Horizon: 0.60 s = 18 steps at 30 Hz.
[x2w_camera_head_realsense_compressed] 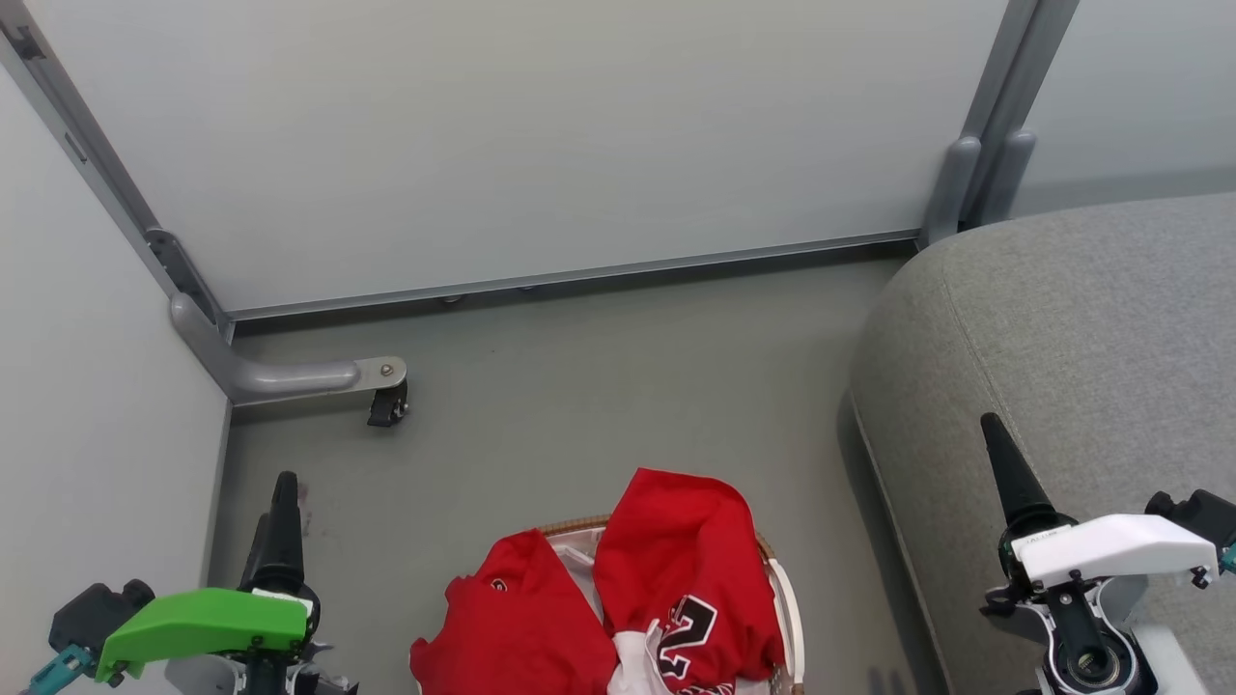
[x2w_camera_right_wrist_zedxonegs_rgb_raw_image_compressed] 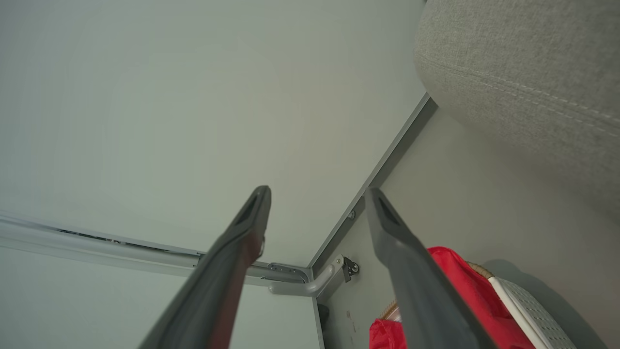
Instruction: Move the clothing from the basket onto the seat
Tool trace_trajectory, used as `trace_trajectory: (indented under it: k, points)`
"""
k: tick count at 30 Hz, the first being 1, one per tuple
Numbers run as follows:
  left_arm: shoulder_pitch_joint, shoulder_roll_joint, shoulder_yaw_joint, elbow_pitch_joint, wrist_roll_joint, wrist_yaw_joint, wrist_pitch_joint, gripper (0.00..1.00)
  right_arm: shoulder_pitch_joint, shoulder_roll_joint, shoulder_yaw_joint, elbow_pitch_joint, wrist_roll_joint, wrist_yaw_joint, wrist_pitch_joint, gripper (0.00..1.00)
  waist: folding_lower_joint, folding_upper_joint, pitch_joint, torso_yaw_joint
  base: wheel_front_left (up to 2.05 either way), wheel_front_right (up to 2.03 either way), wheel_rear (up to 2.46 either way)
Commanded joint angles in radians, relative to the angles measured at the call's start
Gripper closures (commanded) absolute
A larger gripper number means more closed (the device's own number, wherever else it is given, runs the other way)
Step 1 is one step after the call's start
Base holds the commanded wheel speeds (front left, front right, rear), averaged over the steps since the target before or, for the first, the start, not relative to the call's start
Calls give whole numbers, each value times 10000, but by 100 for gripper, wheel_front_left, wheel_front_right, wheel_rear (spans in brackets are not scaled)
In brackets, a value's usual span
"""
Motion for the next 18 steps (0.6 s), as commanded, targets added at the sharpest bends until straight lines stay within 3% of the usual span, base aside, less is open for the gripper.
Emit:
trace_trajectory:
  k: [1, 18]
  points:
    - [-313, 147, -40, -125, 352, -7, -91, 0, -333, -110, 64, -172, -324, 3, -90, 0, 0, 0, 2, 1, 0, 0, 0]
    - [-418, 350, -686, 310, 3372, 295, -746, 0, -690, -278, 661, 77, -3270, 3, -747, 0, 0, 0, 13, -15, 0, 0, 0]
